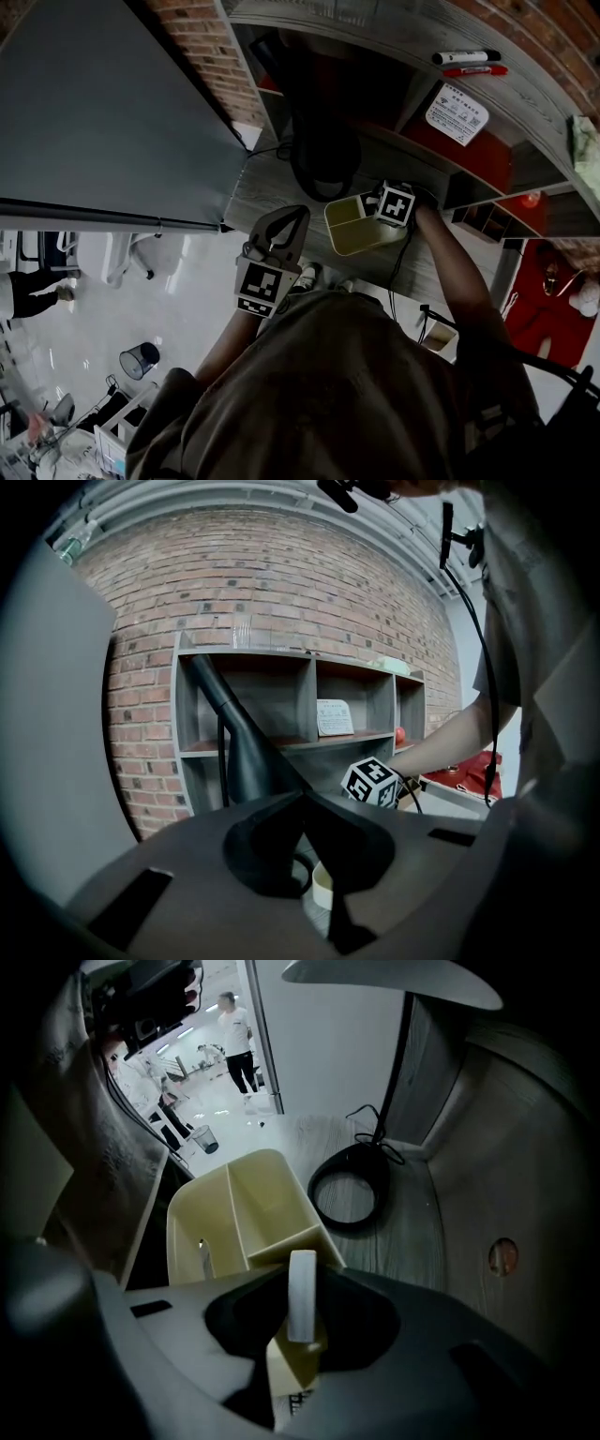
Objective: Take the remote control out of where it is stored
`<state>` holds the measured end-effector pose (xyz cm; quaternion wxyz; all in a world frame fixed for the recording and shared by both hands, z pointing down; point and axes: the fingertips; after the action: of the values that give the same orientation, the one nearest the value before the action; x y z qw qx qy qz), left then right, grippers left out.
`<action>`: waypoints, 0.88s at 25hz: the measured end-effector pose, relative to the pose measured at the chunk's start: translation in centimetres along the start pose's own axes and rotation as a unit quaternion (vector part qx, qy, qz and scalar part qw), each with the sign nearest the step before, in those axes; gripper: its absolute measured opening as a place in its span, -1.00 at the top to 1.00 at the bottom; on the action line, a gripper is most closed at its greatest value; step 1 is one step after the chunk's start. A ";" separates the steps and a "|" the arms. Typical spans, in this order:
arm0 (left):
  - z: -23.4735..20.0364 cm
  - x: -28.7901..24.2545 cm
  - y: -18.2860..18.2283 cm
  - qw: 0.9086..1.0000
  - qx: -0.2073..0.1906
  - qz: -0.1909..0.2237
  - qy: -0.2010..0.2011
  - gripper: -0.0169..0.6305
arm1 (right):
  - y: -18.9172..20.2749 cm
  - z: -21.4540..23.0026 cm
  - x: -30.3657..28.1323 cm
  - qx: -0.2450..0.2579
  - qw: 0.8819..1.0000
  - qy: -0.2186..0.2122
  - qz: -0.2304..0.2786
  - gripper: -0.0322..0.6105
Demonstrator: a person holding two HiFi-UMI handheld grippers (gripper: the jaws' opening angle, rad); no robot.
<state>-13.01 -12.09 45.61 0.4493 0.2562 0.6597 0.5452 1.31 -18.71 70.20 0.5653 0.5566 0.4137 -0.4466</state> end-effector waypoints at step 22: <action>0.3 0.8 0.4 1.000 -0.004 -0.002 -0.001 0.91 | 0.8 1.0 -0.3 -0.057 0.998 0.016 0.001 0.65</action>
<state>-13.23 -11.15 45.70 0.4525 0.2534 0.6574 0.5466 1.96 -19.70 70.70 0.5900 0.5309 0.4466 -0.4130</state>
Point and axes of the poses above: the fingertips, and each gripper's own axes: x backward along the fingers, z to its right, y out of its underside, and after that the axes turned 3 degrees about y, right-handed
